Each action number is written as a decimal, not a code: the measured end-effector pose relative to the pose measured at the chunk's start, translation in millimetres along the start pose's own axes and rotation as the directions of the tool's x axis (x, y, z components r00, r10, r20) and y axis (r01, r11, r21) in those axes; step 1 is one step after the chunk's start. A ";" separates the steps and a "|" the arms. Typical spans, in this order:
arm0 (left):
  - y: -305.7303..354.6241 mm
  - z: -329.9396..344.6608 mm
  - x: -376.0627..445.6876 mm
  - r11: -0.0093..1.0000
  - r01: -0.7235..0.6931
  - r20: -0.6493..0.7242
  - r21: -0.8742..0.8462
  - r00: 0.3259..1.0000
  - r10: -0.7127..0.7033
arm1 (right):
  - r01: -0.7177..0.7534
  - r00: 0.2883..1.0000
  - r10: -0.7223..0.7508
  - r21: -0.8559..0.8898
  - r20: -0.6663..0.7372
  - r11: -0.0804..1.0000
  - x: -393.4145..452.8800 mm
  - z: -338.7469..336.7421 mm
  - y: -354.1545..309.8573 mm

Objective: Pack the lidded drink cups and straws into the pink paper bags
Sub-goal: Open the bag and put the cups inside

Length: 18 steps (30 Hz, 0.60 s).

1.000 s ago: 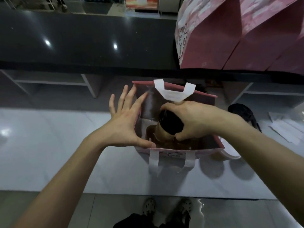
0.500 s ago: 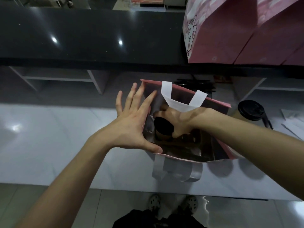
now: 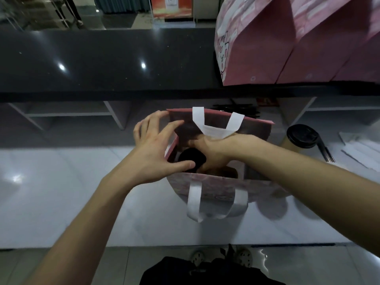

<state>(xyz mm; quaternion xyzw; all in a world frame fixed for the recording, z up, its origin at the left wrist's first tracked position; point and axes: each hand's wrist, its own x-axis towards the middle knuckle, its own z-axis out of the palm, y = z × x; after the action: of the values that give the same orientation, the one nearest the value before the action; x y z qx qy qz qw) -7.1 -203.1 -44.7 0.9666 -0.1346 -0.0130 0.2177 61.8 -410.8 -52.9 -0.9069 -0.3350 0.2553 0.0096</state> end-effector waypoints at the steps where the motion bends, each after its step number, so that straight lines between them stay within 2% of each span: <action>1: 1.7 -4.4 0.0 1.000 -0.005 -0.053 0.003 0.999 0.005 | -0.011 1.000 0.011 0.041 -0.023 0.999 -11.0 -6.7 -0.3; 5: 19.9 -21.1 11.1 0.978 -0.201 -0.252 -0.057 0.951 0.180 | -0.035 0.976 0.073 0.185 -0.206 0.982 -75.1 -27.6 9.1; 7: 39.3 -26.3 22.8 0.949 -0.300 -0.256 -0.098 0.929 0.268 | -0.011 0.906 0.156 0.346 -0.394 0.938 -112.2 -30.9 18.8; 8: 50.5 -26.7 30.3 0.935 -0.339 -0.230 -0.104 0.923 0.309 | 0.040 0.832 0.213 0.438 -0.512 0.898 -128.6 -28.1 26.3; 10: 75.5 -23.0 47.1 0.911 -0.401 -0.139 -0.097 0.912 0.387 | 0.130 0.623 0.369 0.557 -0.689 0.820 -156.4 -12.0 45.4; 11: 87.5 -18.7 55.4 0.902 -0.423 -0.089 -0.083 0.905 0.416 | 0.093 0.529 0.457 0.584 -0.715 0.806 -165.7 0.2 56.4; 12: 98.5 -13.7 63.2 0.894 -0.445 -0.044 -0.056 0.895 0.443 | 0.001 0.464 0.530 0.599 -0.710 0.801 -172.1 14.9 68.6; 13: 108.6 -8.7 69.7 0.884 -0.467 -0.006 -0.019 0.884 0.467 | -0.126 0.454 0.578 0.593 -0.678 0.795 -175.8 31.7 80.9; 14: 117.4 -3.8 75.1 0.874 -0.486 0.025 0.017 0.874 0.486 | -0.256 0.508 0.604 0.562 -0.615 0.787 -177.8 49.9 92.2; 15: 124.2 1.2 79.5 0.865 -0.500 0.048 0.044 0.866 0.498 | -0.366 0.594 0.618 0.512 -0.515 0.777 -178.9 67.5 100.4; 16: 129.2 6.0 83.2 0.859 -0.508 0.062 0.066 0.861 0.504 | -0.432 0.671 0.618 0.461 -0.411 0.775 -178.5 83.4 105.7; 18: 134.9 13.3 87.9 0.857 -0.504 0.077 0.103 0.864 0.498 | -0.474 0.756 0.577 0.351 -0.308 0.808 -173.1 109.5 115.6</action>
<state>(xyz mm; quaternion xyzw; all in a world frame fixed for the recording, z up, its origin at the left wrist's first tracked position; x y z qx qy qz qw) 42.1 -349.2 3.4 0.9090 -0.3871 0.0291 0.1520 -31.6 -623.3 -90.9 -0.9878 -0.0200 0.0965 0.1203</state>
